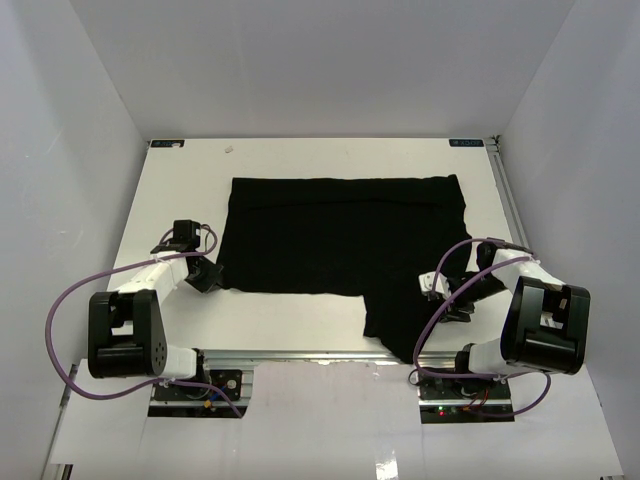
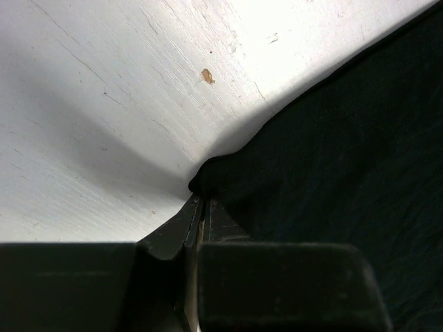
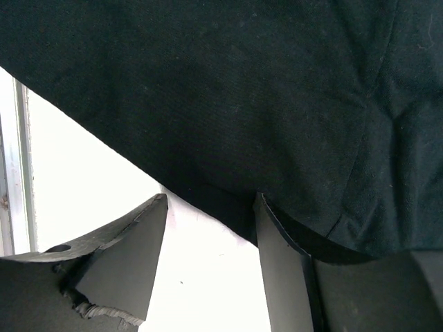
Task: Fold and stack the t-shirts
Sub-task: Grap the side of the flattened tshirt closest away from the robot with both arms
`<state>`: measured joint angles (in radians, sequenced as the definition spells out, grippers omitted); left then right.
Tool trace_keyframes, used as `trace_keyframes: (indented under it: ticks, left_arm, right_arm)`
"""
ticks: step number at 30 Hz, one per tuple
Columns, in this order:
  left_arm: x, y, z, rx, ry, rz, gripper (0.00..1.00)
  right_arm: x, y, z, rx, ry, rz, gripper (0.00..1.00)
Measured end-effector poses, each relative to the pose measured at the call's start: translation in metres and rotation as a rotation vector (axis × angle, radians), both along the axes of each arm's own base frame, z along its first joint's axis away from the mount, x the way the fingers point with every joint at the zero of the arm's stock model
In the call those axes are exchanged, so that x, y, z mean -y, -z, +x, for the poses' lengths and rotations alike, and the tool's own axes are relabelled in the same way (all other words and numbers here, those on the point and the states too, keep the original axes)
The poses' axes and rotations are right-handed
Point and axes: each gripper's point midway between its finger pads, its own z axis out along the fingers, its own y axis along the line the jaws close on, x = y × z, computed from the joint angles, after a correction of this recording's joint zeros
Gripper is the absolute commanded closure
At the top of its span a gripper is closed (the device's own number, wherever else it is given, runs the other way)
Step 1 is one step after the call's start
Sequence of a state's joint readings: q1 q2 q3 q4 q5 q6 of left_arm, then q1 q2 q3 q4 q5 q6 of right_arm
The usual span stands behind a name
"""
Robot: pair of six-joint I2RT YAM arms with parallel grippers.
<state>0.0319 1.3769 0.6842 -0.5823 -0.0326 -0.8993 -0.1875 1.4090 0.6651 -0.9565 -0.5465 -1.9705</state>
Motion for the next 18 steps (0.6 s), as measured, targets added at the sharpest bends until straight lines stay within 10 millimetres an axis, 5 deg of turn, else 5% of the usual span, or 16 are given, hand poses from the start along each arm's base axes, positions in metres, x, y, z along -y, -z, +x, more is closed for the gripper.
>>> trace_keyframes:
  ticks: [10, 18]
  left_arm:
    - [0.0, 0.0001, -0.0001, 0.0, 0.0, 0.0, 0.92]
    - [0.0, -0.0004, -0.0003, 0.001, 0.003, 0.001, 0.92]
  right_arm:
    - [-0.0017, 0.0008, -0.0013, 0.014, 0.003, 0.006, 0.77]
    - [-0.0014, -0.0023, 0.0047, 0.063, -0.001, 0.001, 0.94]
